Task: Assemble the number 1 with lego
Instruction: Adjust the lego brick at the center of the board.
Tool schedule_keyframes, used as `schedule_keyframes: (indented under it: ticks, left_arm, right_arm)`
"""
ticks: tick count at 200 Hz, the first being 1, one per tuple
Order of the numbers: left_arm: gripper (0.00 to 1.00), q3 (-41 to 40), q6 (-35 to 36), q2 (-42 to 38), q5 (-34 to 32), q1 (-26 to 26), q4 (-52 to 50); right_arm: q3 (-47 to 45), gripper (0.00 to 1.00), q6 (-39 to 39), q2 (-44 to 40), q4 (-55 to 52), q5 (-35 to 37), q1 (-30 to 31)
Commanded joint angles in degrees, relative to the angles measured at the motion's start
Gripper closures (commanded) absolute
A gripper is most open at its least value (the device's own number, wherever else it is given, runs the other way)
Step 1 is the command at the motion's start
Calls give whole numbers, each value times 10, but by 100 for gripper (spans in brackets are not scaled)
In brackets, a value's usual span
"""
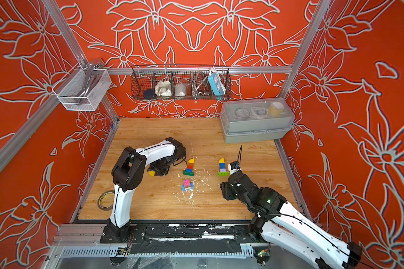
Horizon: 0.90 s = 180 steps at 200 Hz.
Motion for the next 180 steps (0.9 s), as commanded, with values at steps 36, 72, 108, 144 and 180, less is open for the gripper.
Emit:
schedule_keyframes:
  ticks: [36,72,108,144,180]
  left_arm:
    - [53,24,-14,55,56,-5,21]
    - [31,42,-13,35,76,-12,27]
    - [24,63,-21,-8,97,-19,26]
    - [20,-7,-48,-130,120,7,79]
    - [15,-176,-84,-345,255,124,208]
  right_arm:
    - [15,37,4,17,-18,-2,-2]
    - [20,37,4,31,-15,-6,-1]
    - [29,37,5,55,-18,-14,-1]
    - [55,39,-48,81,-12,-70,-1]
    - [100,38,-135,167,42,-150,13]
